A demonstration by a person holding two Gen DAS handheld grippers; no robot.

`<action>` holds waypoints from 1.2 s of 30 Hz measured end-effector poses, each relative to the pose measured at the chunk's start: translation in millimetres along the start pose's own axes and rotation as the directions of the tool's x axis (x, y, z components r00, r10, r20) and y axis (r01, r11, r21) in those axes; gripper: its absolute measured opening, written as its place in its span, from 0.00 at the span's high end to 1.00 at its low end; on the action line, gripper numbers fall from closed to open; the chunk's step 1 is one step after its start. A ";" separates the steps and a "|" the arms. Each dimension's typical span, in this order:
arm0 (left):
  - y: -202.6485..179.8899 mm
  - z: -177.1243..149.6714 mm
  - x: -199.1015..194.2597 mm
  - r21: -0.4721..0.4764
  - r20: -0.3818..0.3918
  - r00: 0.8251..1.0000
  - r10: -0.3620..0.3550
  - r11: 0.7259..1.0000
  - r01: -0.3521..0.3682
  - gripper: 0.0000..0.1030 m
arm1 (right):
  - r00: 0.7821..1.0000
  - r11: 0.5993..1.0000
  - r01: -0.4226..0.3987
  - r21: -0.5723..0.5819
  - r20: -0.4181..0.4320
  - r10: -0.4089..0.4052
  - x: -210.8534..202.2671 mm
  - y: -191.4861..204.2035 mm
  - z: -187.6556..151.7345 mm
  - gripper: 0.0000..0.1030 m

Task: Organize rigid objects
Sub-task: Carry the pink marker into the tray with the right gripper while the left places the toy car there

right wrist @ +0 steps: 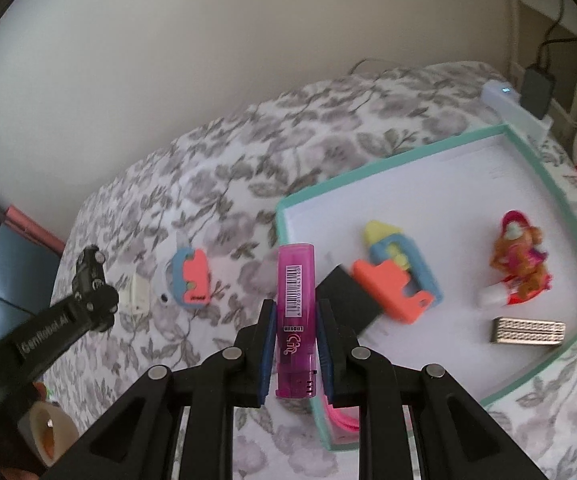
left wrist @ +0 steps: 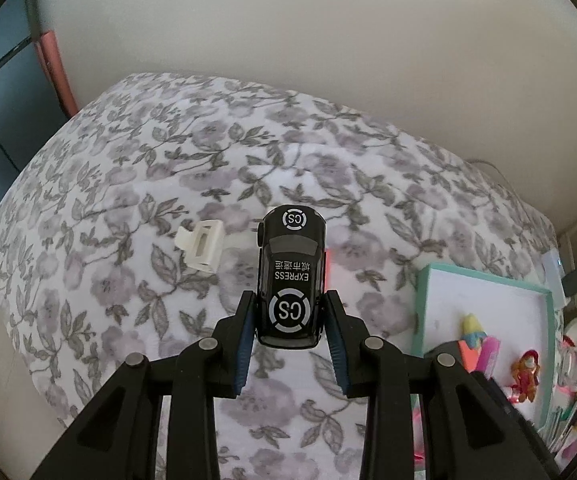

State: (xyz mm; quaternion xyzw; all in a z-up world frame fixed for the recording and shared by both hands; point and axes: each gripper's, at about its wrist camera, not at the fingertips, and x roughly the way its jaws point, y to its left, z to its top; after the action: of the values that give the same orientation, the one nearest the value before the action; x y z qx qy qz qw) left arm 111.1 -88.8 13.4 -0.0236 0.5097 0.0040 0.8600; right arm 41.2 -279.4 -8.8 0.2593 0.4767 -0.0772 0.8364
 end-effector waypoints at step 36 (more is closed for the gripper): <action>-160.0 -90.5 20.6 0.399 -0.129 0.986 -0.105 0.905 0.148 0.66 | 0.891 0.853 0.449 0.264 -0.058 -0.451 -25.1 -171.2 8.7 0.80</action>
State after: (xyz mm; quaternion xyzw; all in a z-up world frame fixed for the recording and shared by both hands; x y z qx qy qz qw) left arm 46.7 -252.9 -42.2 0.1227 0.5408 -0.1591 0.8168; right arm -30.0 -433.0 -45.8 0.2519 0.5065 -0.3357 0.7532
